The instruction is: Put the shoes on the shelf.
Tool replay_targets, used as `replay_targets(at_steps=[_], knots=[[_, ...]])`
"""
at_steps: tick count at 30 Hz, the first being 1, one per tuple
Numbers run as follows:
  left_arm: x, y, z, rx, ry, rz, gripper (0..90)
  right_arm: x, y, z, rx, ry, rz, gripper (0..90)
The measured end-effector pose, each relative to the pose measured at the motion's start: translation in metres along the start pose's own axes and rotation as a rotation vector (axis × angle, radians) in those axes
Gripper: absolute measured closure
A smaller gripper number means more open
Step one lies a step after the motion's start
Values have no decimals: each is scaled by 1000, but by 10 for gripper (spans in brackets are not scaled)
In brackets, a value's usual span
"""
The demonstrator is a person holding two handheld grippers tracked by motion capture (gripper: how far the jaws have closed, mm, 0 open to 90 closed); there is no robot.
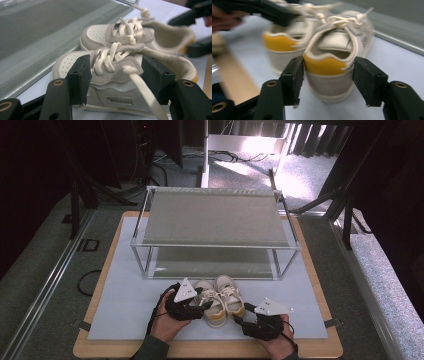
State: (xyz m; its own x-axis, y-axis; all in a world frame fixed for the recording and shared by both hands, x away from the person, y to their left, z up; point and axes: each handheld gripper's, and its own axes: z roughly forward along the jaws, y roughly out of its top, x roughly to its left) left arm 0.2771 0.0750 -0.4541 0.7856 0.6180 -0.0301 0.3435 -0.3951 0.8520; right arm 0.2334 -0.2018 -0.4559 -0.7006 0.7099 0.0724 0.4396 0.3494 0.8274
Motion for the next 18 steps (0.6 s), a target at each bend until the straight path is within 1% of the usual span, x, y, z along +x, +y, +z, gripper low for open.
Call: replay_targets(at_steps=[1,2,3,4,5,6,7,8,9,10,11,12,13,14,16,17,18], knots=[[-3,0,-1,-3,24,-11,417,1,0,-2,0,17,-25,423],[-3,0,-1,-3,24,-11,418,0,0,-2,-6,22,-29,417],[-6,-1,-3,-10,51,-34,408,-2,1,-4,-17,34,-23,412],[-6,-1,-3,-10,51,-34,393,-4,1,-5,-24,37,-18,421],[-9,-2,-7,-6,84,-63,390,-6,3,-8,-41,42,-15,439],[-9,-2,-7,-6,84,-63,385,-6,3,-8,-41,42,-15,439],[-14,-4,-11,-7,91,-89,376,-11,6,-12,-66,33,0,466],[-14,-4,-11,-7,91,-89,376,-11,6,-12,-66,33,0,466],[-19,-4,-11,14,131,-87,370,-17,11,-13,-78,43,7,528],[-19,-4,-11,14,131,-87,367,-19,13,-12,-81,24,1,539],[-21,-4,-10,23,152,-98,367,-23,16,-9,-76,-14,6,553],[-21,-4,-10,23,152,-98,368,-23,16,-9,-76,-14,6,553],[-23,-4,-7,36,174,-120,365,-31,21,-3,-64,2,32,565],[-23,-4,-7,36,174,-120,367,-32,22,1,-47,3,27,563],[-22,-2,-1,59,170,-162,378,-34,24,9,-18,-4,7,561],[-22,-3,0,61,163,-173,399,-35,25,11,-13,-2,6,563],[-22,-3,0,61,163,-173,415,-35,25,11,-13,-2,6,563]])
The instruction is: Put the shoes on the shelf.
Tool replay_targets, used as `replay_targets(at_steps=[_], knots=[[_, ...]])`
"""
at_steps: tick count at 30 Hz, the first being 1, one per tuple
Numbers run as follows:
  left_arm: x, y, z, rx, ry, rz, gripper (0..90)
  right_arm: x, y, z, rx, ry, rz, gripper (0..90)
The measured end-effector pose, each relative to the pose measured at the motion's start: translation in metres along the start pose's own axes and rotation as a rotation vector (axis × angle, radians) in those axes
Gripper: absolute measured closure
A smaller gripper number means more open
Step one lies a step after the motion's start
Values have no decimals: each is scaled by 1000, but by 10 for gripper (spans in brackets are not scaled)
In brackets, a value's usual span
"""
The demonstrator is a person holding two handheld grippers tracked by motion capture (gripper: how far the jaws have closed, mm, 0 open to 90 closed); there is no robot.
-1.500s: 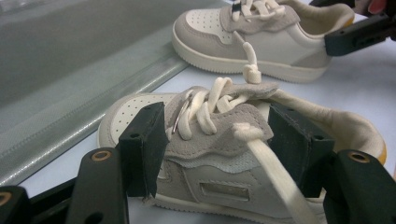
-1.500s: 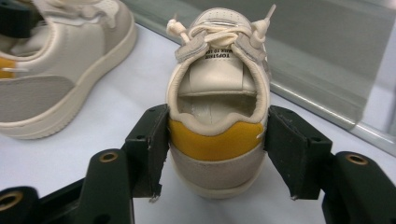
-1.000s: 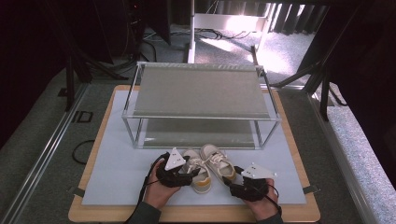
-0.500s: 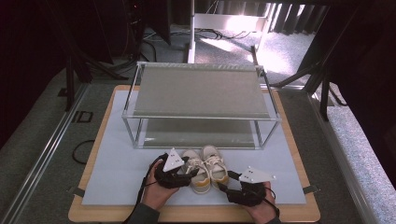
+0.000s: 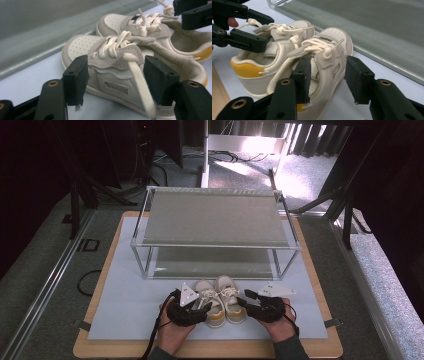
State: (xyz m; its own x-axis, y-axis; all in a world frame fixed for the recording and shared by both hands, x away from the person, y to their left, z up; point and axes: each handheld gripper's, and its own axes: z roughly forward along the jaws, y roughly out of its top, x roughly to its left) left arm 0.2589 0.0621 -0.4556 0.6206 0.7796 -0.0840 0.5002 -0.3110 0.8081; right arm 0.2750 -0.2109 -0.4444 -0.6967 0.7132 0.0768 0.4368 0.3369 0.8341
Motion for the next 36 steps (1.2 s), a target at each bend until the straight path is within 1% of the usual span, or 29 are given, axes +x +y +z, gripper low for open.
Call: replay_targets(at_steps=[1,2,3,4,5,6,7,8,9,10,11,14,15,16,18,19,21,24,26,27,28,29,30,31,32,33,34,35,36], knots=[[-1,1,1,10,6,-1,417,1,0,4,10,4,1,575],[-1,1,1,10,6,-1,422,1,0,4,10,4,1,575],[-1,2,1,31,8,13,433,2,-1,6,22,1,-3,611],[-1,2,1,31,8,13,442,2,-1,6,22,1,-3,611],[-1,3,0,37,-1,26,458,2,-3,7,31,11,3,629],[1,3,-1,41,-10,31,458,2,-3,7,31,11,3,629],[8,3,-2,39,-48,28,487,3,-3,8,36,9,9,634],[8,3,-2,39,-48,28,494,3,-3,8,37,7,11,636],[15,2,-4,32,-81,16,509,4,-3,8,38,7,16,642],[15,2,-4,32,-81,16,526,4,-3,8,38,7,16,642],[19,1,-5,29,-100,13,537,4,-3,7,45,11,29,647],[19,1,-5,26,-99,8,535,6,-4,6,50,24,29,654],[16,1,-5,25,-83,14,533,8,-5,6,45,47,37,652],[14,1,-5,29,-75,24,532,10,-5,6,44,50,40,651],[14,1,-5,31,-76,30,532,12,-4,6,47,49,37,649],[16,1,-5,30,-89,29,532,16,-4,6,49,56,36,641],[18,1,-5,30,-98,35,533,18,-5,5,50,52,32,638],[18,2,-5,32,-100,42,533,16,-5,5,47,57,45,635],[16,1,-5,19,-81,41,526,16,-5,5,37,42,51,617],[15,0,-5,15,-71,39,510,16,-4,6,33,18,42,602],[15,0,-5,15,-71,39,488,16,-4,7,38,6,36,585],[12,-1,-3,20,-33,36,454,18,-3,10,53,0,22,573],[12,-1,-3,20,-33,36,445,18,-3,10,53,0,22,573],[10,-3,0,27,-24,35,440,22,-2,15,76,-16,0,549],[10,-3,0,27,-24,35,440,22,-2,15,76,-16,0,549],[9,-4,1,31,-22,34,440,23,-2,15,80,-30,-3,551],[9,-4,1,31,-22,34,441,23,-2,15,80,-30,-3,551],[10,-3,1,31,-27,22,445,22,-2,15,85,-29,14,556],[10,-3,1,31,-27,22,449,22,-2,15,85,-29,14,556]])
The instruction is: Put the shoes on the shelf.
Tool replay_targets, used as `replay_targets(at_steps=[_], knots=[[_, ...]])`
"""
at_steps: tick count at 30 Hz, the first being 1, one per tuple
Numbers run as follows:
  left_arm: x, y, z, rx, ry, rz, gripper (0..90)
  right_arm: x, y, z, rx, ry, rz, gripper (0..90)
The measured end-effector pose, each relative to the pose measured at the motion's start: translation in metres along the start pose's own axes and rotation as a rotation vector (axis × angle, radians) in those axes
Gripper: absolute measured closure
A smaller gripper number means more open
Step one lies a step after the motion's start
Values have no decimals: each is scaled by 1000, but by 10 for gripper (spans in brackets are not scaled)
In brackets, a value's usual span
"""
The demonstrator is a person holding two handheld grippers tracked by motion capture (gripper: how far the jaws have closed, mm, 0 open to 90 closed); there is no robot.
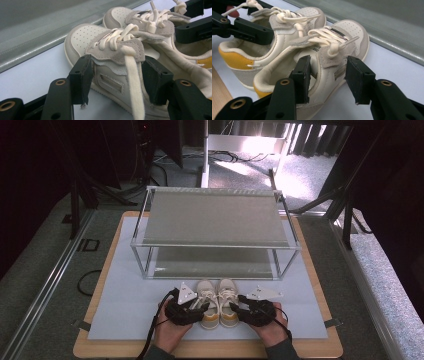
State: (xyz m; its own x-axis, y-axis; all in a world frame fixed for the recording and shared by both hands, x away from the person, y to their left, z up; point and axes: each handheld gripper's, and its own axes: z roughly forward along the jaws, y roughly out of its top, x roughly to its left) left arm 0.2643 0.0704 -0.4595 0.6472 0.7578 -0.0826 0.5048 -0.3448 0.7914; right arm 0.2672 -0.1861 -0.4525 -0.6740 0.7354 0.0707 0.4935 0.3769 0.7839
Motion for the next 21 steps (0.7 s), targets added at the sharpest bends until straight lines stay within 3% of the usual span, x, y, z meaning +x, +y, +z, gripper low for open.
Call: replay_targets(at_steps=[1,6,11,15,16,21], knots=[[1,0,0,4,-6,-11,456,-1,0,1,4,5,19,565],[2,1,0,9,-15,-34,493,1,2,2,21,-2,13,605],[8,0,-1,-9,-56,-86,521,-2,0,2,-12,22,81,674],[8,0,-3,-29,-60,-92,565,-2,-1,2,-25,26,89,681],[8,0,-3,-35,-60,-99,566,-4,-2,1,-45,40,117,687],[7,0,-4,-48,-56,-101,572,-5,-6,0,-79,56,155,691]])
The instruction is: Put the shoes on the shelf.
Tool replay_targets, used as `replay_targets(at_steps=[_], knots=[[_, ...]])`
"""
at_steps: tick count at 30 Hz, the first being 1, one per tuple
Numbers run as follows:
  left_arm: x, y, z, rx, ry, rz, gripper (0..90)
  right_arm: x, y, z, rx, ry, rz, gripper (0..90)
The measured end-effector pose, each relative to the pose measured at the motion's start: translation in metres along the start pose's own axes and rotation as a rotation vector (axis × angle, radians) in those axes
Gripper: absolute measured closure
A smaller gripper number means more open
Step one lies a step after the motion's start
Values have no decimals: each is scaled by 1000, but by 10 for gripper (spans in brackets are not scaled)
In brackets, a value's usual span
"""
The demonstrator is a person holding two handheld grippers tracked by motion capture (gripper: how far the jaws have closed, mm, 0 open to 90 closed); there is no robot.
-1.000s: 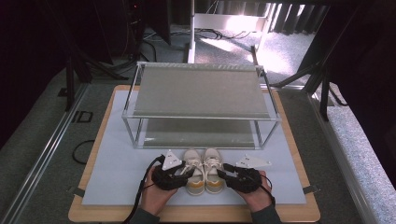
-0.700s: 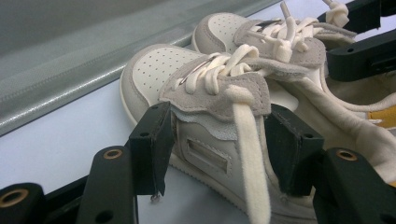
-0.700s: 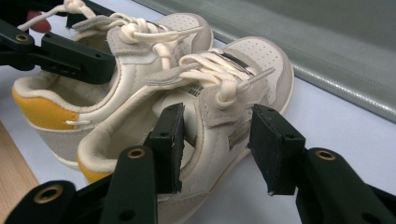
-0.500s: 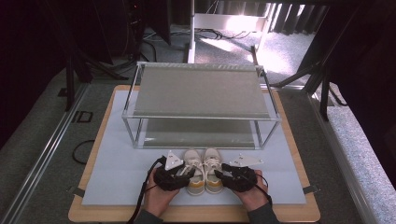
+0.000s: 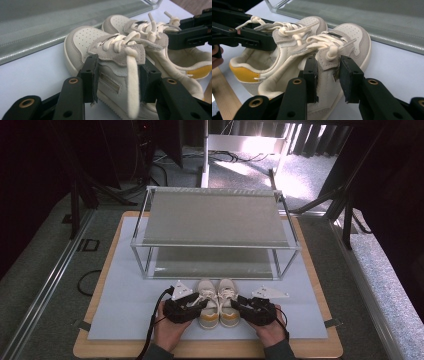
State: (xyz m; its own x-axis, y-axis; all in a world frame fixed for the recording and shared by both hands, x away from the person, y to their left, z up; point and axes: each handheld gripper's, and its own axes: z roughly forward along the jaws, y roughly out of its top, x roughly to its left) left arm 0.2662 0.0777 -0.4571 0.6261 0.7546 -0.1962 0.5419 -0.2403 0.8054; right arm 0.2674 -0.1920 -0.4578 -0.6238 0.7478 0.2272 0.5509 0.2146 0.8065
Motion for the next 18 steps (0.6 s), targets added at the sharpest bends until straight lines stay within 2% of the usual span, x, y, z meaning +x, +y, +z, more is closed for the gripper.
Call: replay_targets(at_steps=[10,13,18], knots=[[-1,0,-4,-35,-3,-21,594,1,-1,-4,-28,14,25,706],[0,2,-6,-50,-5,-35,635,1,-1,-5,-32,18,30,709],[-2,2,-7,-54,1,-28,637,2,-1,-5,-38,22,36,710]])
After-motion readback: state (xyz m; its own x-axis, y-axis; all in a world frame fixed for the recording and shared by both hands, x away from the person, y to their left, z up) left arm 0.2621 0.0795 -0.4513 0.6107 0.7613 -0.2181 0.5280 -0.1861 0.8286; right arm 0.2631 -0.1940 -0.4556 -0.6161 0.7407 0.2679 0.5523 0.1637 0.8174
